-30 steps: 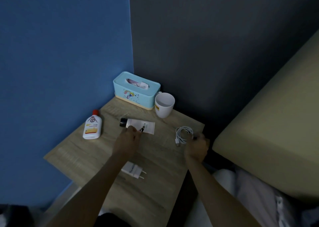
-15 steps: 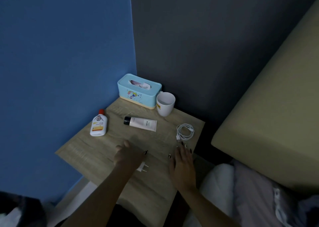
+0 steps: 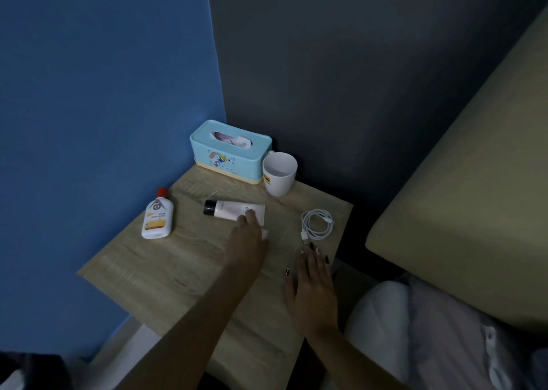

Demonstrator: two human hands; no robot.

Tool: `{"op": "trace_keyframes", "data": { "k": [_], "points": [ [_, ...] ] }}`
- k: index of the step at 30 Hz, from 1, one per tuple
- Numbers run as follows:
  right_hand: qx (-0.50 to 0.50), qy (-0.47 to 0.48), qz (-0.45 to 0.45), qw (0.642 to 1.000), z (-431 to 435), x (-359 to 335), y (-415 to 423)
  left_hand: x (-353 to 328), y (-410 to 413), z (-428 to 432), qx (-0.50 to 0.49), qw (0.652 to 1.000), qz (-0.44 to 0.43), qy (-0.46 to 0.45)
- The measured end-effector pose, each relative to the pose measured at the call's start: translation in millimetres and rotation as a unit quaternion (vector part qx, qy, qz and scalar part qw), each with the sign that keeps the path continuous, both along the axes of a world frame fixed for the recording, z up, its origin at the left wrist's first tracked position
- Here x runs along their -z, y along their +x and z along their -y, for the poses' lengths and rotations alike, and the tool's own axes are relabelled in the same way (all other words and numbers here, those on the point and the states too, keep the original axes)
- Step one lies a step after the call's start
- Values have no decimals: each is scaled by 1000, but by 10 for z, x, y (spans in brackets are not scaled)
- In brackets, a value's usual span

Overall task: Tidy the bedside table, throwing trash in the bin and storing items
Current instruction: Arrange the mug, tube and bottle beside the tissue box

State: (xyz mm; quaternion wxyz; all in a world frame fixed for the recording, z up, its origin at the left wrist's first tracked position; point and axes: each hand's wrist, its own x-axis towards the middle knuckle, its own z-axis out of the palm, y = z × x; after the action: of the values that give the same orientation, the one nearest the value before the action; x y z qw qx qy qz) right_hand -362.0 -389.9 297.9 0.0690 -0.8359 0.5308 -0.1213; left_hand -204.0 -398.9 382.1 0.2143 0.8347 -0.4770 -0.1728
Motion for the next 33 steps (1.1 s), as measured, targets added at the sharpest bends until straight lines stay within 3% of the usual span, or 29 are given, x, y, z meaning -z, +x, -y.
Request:
{"op": "trace_keyframes", "data": {
  "k": [10,19,33],
  "points": [
    [2,-16,5,1000,28,26,-7,180,-242,918,22,998,19,-63],
    [-2,-7,0,1000,36,63,-13,442,-338,998,1,990,15,-140],
    [-7,-7,-5,1000,40,17,6,462,-291,924,-2,987,31,-156]
  ]
}}
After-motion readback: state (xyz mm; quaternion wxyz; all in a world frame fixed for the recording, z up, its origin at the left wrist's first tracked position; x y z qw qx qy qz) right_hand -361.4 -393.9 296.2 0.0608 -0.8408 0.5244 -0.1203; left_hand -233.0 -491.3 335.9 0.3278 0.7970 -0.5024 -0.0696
